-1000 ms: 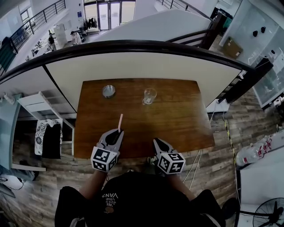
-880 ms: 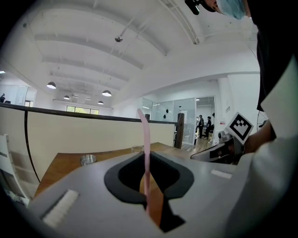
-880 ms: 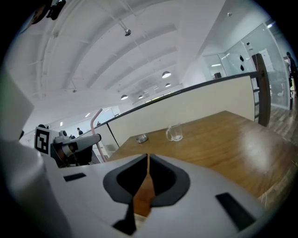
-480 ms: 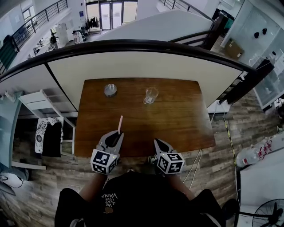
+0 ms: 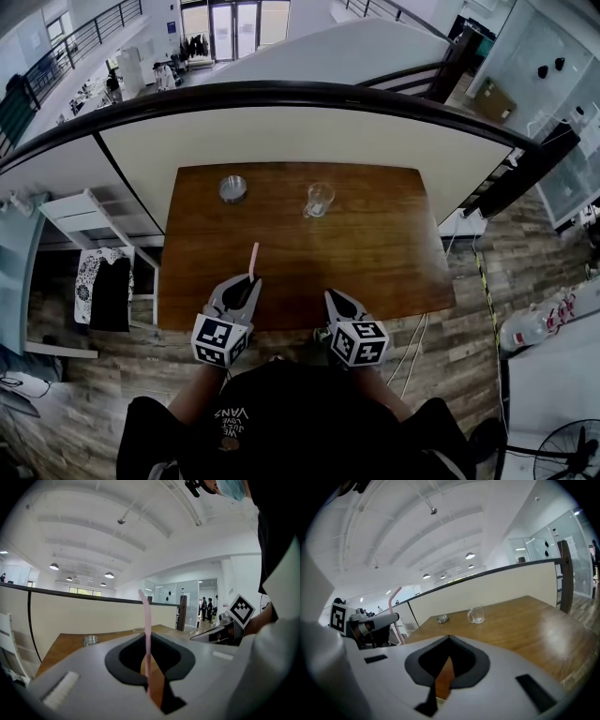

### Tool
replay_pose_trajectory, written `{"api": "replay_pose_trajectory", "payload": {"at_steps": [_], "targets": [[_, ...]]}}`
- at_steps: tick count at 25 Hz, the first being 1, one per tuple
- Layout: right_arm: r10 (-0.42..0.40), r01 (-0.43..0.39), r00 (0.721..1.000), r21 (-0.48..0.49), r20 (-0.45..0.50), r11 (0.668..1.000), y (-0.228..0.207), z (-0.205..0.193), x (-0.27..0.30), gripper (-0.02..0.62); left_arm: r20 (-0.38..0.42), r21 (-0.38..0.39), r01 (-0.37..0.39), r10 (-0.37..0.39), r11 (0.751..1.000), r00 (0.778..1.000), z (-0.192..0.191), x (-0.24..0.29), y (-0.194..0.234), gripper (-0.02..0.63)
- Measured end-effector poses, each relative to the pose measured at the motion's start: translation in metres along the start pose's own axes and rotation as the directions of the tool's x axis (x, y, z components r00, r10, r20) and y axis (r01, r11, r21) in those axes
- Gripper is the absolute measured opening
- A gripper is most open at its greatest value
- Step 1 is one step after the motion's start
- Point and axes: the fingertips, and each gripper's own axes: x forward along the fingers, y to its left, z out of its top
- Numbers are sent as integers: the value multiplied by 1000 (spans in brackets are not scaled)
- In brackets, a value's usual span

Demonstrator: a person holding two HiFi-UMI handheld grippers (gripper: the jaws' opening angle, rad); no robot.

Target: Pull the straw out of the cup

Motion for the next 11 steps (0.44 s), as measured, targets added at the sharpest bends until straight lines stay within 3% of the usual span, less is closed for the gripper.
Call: {"api": "replay_pose_trajectory", "payload": {"at_steps": [11], "targets": [[3, -3, 1000, 10, 6, 1000, -8, 2, 0, 12, 10, -4, 1, -1, 1000, 1000, 2, 10, -6, 41]]}}
